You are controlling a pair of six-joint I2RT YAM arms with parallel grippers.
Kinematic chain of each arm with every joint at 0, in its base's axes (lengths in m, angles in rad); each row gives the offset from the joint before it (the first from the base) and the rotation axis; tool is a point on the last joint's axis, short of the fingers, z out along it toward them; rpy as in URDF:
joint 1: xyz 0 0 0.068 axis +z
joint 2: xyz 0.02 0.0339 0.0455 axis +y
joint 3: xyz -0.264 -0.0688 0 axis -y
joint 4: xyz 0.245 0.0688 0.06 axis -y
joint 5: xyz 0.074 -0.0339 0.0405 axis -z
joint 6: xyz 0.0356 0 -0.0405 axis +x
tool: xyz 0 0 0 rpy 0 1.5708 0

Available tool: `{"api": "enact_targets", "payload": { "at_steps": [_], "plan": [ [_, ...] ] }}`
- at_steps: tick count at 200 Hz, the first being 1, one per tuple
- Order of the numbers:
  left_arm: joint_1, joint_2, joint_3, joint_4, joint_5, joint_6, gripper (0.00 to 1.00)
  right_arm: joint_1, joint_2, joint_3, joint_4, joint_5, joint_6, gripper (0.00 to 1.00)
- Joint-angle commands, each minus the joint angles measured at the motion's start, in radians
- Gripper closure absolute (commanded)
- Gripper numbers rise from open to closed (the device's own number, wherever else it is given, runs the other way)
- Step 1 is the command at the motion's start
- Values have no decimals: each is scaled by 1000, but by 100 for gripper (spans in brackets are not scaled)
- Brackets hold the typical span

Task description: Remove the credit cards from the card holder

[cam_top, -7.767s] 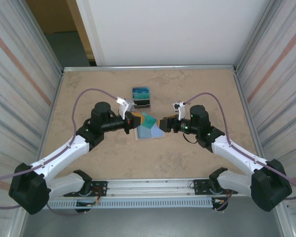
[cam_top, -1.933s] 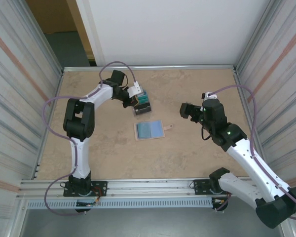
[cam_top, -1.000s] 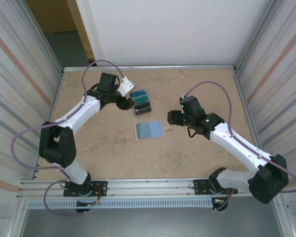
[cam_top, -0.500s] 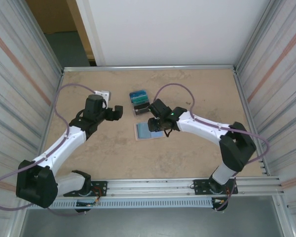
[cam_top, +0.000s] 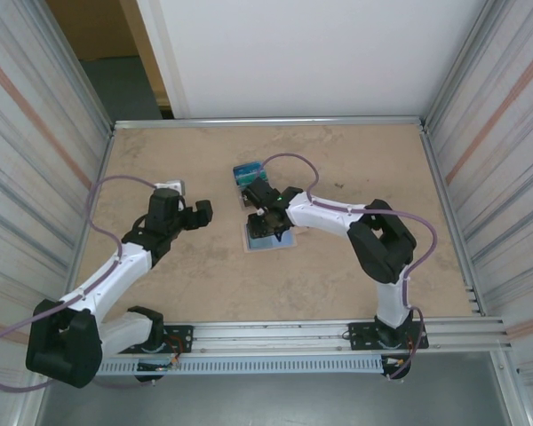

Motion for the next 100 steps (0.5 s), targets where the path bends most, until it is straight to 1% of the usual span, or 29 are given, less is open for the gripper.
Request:
{"api": "enact_targets", "payload": {
  "at_steps": [1,39,100],
  "plan": [
    [6,-5,-7,50,25,-35,2,17,47,46,-52,-8,-32,57],
    [7,8,-12,62,41,-42,1,25,93,70,-68,2,-34,53],
    [8,20,-5,60,50,-41,1,27,119,59,-75,-2,-32,49]
  ]
}}
